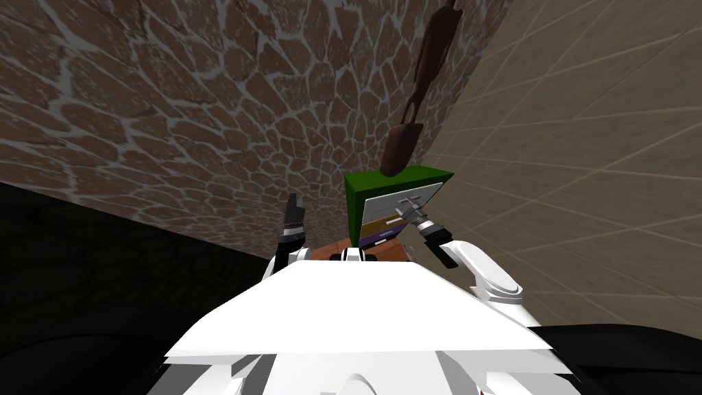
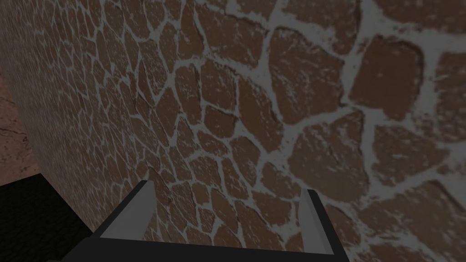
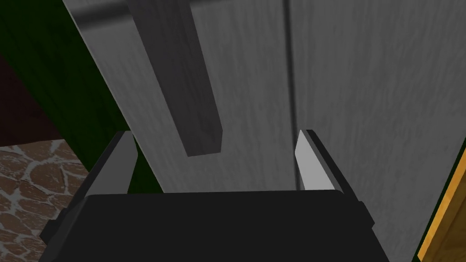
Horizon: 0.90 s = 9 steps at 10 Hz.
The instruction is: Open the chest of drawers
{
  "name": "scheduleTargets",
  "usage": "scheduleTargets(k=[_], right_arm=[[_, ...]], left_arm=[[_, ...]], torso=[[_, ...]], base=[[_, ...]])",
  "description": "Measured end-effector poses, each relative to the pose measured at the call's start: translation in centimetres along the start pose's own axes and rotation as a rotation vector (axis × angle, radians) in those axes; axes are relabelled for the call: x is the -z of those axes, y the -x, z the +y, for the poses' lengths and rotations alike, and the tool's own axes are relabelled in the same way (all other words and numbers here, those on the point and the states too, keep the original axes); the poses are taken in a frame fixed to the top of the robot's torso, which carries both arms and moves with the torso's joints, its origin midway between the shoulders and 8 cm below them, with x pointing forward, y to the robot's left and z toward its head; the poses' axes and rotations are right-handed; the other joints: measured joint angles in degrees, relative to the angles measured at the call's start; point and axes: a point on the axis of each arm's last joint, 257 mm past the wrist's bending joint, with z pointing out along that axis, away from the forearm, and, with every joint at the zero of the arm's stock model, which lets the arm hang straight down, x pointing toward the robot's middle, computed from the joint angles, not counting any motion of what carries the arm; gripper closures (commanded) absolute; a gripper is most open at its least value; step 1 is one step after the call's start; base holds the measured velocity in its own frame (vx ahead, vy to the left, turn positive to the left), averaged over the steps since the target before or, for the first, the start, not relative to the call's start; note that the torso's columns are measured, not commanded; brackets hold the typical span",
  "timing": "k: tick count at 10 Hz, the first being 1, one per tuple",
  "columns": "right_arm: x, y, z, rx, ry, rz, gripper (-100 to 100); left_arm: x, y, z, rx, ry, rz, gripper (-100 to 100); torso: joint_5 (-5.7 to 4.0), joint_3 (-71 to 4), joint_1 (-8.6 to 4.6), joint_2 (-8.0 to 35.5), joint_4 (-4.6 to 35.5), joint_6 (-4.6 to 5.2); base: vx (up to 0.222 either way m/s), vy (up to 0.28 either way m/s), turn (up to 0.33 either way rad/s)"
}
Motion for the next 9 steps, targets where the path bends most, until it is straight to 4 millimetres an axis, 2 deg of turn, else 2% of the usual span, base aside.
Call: scheduleTargets(k=[1,2,4,9], right_arm=[[0.04,-0.07,-0.36,0.004,0.001,-0.001,-100],[0.04,-0.1,-0.43,0.002,0.0,0.0,100],[-0.01,0.13,-1.0,0.009,-0.008,-0.006,100],[0.44,0.85,-0.67,0.005,0.008,-0.025,100]], left_arm=[[0.0,0.0,0.01,0.0,0.0,0.0,0],[0.0,0.0,0.0,0.0,0.0,0.0,0],[-0.01,0.0,0.0,0.0,0.0,0.0,0],[-0.01,0.0,0.0,0.0,0.0,0.0,0]], torso=[[0.01,-0.1,0.08,-0.2,0.0,-0.01],[0.01,-0.1,0.04,-0.2,-0.1,-0.01],[-0.18,0.0,-0.08,0.0,-0.2,0.01],[0.08,-0.4,0.2,-0.5,-0.1,-0.01]], base=[[0.077,0.04,-0.001],[0.011,0.007,0.001],[-0.121,-0.044,-0.074],[-0.15,-0.055,-0.043]])
